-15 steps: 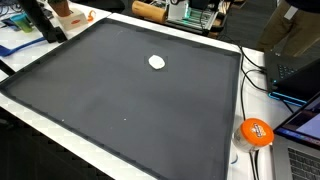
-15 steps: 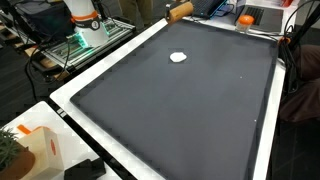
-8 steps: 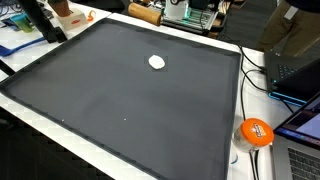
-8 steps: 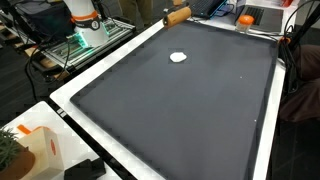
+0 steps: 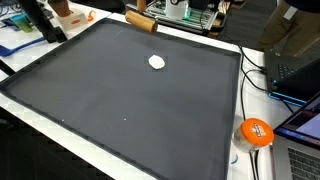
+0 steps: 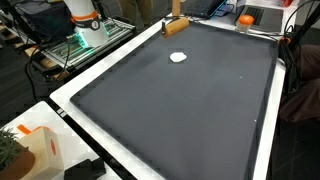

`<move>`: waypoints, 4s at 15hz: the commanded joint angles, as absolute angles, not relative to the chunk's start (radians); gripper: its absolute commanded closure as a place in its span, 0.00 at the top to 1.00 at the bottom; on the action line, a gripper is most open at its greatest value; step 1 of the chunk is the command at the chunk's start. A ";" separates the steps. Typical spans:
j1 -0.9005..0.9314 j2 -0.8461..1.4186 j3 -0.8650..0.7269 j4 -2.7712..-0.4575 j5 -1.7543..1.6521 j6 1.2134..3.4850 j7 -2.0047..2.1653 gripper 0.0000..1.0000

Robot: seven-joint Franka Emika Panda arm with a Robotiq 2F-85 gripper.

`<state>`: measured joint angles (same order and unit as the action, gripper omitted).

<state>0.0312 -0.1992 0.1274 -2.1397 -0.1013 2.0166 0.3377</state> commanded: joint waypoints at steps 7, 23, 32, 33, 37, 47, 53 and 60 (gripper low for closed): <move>0.039 -0.084 0.119 -2.008 -0.097 1.968 0.404 0.22; 0.072 0.104 0.102 -1.812 -0.089 1.889 0.455 0.22; 0.092 0.186 0.084 -1.682 -0.091 1.786 0.453 0.22; 0.094 0.192 0.084 -1.671 -0.090 1.774 0.454 0.22; 0.105 0.216 0.083 -1.632 -0.090 1.719 0.438 0.22; 0.117 0.232 0.077 -1.627 -0.089 1.722 0.445 0.47; 0.104 0.329 0.057 -1.531 -0.060 1.722 0.428 0.22; 0.104 0.426 0.042 -1.392 -0.015 1.670 0.402 0.22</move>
<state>0.1011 0.3816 0.0547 -1.4759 -0.0456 1.7303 0.4268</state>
